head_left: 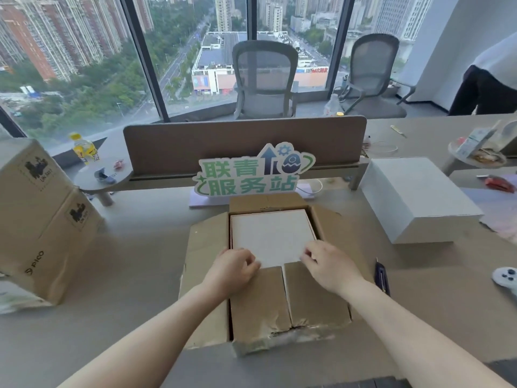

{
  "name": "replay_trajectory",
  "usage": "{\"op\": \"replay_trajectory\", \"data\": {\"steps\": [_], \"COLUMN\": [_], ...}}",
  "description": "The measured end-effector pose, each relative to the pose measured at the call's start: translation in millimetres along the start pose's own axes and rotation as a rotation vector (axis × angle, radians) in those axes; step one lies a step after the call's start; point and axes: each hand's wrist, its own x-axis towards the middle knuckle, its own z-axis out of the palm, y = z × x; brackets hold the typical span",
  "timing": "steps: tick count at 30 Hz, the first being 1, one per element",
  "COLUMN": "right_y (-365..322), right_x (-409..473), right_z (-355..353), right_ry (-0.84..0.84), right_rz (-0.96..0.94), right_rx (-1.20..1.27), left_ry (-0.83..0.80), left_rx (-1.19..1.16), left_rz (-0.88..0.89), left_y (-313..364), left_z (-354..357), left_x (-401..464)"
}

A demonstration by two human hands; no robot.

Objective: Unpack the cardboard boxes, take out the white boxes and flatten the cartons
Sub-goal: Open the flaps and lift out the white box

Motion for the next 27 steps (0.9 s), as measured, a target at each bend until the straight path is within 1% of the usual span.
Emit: {"op": "replay_trajectory", "data": {"steps": [2,4,6,8,10,12,14,17,19,21,24,27], "right_y": [-5,-9,-11,-13,-13,-9,-3,10,20,28,36,47], "right_x": [-11,-24,-38,-55,-73,-89,-102,-112,-116,-118,-115,-113], "right_z": [-17,-34,-52,-66,-74,-71,-59,-32,-9,12,37,57], "right_ry": [0.013,0.031,0.028,-0.061,-0.2,-0.31,-0.385,-0.434,-0.387,-0.289,-0.196,-0.091], "right_rz": [0.002,-0.014,-0.047,-0.071,-0.077,-0.089,-0.114,-0.152,-0.188,-0.235,-0.231,-0.253], "right_rx": [0.031,0.079,0.151,0.22,0.238,0.208,0.161,0.114,0.013,-0.13,-0.32,-0.46], "left_ry": [0.008,0.009,-0.052,-0.158,-0.252,-0.282,-0.289,-0.265,-0.184,-0.097,-0.035,0.02], "left_rx": [-0.113,-0.207,-0.335,-0.445,-0.481,-0.378,-0.258,-0.023,0.175,0.342,0.455,0.544], "left_rz": [-0.065,-0.092,-0.135,-0.183,-0.227,-0.246,-0.247,-0.191,-0.178,-0.195,-0.224,-0.184], "left_y": [12,28,44,59,72,80,86,86,80,73,57,37], "left_z": [-13,-24,-34,-40,-37,-24,-8,20,41,59,75,83], "left_x": [-10,-23,-40,-62,-87,-110,-128,-143,-146,-143,-136,-135]}}
